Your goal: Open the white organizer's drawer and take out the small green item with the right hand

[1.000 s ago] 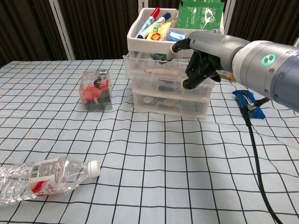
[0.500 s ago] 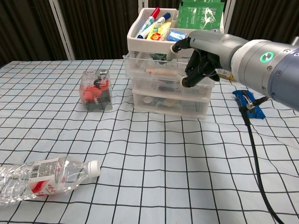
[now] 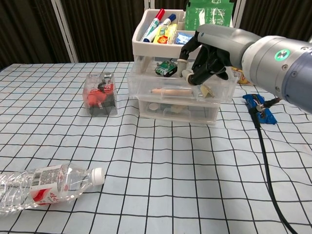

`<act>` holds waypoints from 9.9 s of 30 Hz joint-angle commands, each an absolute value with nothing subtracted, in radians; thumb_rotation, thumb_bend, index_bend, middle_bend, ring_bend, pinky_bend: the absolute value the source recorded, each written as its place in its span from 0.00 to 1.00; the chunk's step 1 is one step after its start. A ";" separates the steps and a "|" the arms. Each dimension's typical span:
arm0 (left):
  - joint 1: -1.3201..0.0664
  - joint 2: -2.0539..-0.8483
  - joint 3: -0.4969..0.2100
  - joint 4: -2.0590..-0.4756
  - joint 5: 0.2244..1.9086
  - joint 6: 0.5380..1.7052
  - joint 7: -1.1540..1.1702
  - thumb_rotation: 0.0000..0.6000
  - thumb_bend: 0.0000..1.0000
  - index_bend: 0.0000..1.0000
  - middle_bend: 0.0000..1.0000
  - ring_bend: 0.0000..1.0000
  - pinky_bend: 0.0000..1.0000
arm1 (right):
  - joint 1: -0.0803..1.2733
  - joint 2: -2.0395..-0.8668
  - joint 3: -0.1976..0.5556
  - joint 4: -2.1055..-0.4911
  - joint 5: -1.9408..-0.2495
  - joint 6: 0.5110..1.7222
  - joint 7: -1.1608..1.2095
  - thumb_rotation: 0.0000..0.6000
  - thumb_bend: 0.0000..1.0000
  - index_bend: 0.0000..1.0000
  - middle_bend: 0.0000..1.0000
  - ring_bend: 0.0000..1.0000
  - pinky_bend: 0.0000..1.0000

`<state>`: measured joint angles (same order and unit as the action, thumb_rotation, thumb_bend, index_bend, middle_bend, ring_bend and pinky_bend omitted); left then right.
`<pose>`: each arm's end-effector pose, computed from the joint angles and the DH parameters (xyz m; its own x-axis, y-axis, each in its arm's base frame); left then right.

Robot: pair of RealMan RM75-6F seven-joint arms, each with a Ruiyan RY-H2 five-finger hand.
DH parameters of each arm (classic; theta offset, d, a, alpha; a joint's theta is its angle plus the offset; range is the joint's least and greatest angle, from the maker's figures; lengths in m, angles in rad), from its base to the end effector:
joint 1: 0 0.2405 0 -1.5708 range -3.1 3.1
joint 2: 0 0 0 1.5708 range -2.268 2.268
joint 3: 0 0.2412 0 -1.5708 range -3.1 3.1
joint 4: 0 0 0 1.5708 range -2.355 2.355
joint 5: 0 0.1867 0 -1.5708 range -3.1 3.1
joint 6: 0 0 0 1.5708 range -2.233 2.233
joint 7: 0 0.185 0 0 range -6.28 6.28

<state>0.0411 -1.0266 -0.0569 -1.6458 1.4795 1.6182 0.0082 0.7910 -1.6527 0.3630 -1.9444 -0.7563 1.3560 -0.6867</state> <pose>-0.3040 0.1815 0.2235 0.4644 -0.0840 0.8816 0.8827 0.1240 -0.4532 -0.0379 -0.3338 0.0205 0.1317 -0.2170 0.9673 -0.9778 -0.1889 0.0908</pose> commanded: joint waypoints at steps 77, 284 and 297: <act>0.041 -1.025 -0.050 -1.654 1.487 1.614 0.019 1.00 0.00 0.00 0.00 0.00 0.00 | 0.811 -1.608 0.278 -2.112 -0.660 1.474 -0.856 1.00 0.47 0.40 0.95 0.97 0.83; 0.014 -1.021 -0.060 -1.639 1.412 1.534 0.003 1.00 0.00 0.00 0.00 0.00 0.00 | 1.305 -1.418 0.374 -2.122 -0.079 1.418 -1.008 1.00 0.50 0.37 0.97 1.00 0.86; 0.020 -1.019 -0.057 -1.645 1.424 1.547 0.003 1.00 0.00 0.00 0.00 0.00 0.00 | 1.300 -1.383 0.344 -2.183 -0.083 1.506 -1.058 1.00 0.24 0.40 1.00 1.00 0.86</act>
<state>0.0195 -1.0186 -0.0566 -1.6450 1.4237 1.5474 0.0031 1.3010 -1.3834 0.3458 -2.1824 -0.0806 1.5043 -1.0562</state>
